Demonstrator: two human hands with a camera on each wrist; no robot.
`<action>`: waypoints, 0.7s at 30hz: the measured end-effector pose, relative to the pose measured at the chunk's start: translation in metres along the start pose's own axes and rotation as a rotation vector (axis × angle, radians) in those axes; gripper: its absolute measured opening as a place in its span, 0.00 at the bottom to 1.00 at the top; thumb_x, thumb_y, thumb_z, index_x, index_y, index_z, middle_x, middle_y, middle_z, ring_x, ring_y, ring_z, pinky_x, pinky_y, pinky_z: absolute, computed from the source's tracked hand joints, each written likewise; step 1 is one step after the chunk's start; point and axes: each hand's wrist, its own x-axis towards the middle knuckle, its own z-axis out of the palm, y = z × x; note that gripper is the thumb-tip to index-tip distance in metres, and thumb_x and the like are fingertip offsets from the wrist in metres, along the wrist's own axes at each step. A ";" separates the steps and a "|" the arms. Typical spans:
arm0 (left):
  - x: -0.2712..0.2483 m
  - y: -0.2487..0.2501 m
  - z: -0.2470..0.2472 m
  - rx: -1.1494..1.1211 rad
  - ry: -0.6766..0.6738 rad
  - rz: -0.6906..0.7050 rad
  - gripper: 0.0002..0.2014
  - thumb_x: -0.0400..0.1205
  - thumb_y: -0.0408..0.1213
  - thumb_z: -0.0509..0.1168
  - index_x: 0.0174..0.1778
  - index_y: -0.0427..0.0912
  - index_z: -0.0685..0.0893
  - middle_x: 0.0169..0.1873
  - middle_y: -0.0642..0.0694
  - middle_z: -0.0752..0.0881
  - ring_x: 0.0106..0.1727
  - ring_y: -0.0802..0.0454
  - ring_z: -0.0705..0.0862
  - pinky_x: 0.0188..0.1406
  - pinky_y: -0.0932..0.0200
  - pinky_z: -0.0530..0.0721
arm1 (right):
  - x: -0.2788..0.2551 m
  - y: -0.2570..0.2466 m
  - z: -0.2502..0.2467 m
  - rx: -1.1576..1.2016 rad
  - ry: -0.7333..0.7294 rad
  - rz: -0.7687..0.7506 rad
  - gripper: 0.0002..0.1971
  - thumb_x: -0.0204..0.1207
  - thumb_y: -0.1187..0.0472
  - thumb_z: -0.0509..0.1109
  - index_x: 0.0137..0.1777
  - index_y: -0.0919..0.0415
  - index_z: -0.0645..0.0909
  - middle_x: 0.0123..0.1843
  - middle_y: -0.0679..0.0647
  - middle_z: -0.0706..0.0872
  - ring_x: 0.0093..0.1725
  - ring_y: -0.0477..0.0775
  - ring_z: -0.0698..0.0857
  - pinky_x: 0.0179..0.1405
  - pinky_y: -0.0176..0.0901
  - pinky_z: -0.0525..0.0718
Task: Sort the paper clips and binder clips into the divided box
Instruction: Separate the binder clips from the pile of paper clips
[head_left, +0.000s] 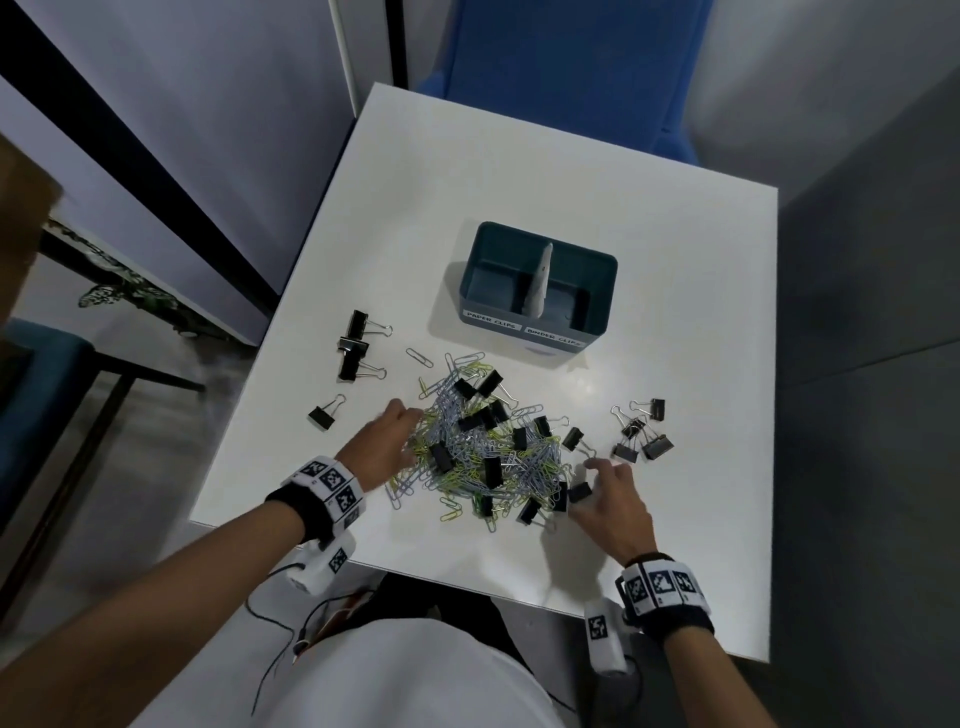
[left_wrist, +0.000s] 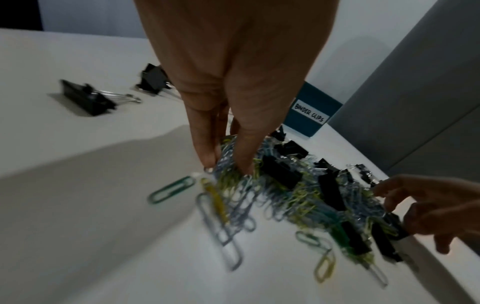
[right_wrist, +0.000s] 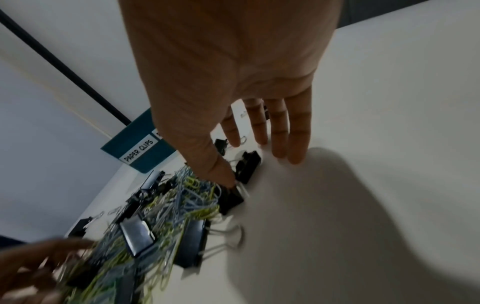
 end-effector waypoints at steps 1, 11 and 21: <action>0.003 0.007 0.001 0.018 0.009 0.009 0.27 0.77 0.30 0.70 0.72 0.39 0.70 0.57 0.42 0.71 0.45 0.43 0.81 0.44 0.48 0.81 | -0.001 -0.002 0.003 0.000 0.004 -0.015 0.25 0.69 0.51 0.75 0.65 0.47 0.73 0.61 0.54 0.74 0.50 0.61 0.84 0.45 0.52 0.83; 0.035 0.084 0.013 0.300 0.085 0.153 0.24 0.80 0.46 0.68 0.68 0.40 0.71 0.62 0.43 0.74 0.50 0.47 0.80 0.35 0.55 0.81 | -0.003 -0.010 0.013 -0.016 0.076 -0.093 0.17 0.68 0.64 0.77 0.56 0.57 0.80 0.54 0.58 0.76 0.41 0.64 0.84 0.34 0.43 0.74; 0.053 0.099 0.018 0.268 0.104 0.117 0.17 0.76 0.24 0.67 0.60 0.34 0.77 0.65 0.36 0.73 0.33 0.51 0.74 0.31 0.60 0.77 | 0.000 -0.012 0.004 0.015 0.091 -0.043 0.13 0.70 0.60 0.75 0.51 0.59 0.77 0.49 0.53 0.77 0.40 0.57 0.78 0.36 0.43 0.71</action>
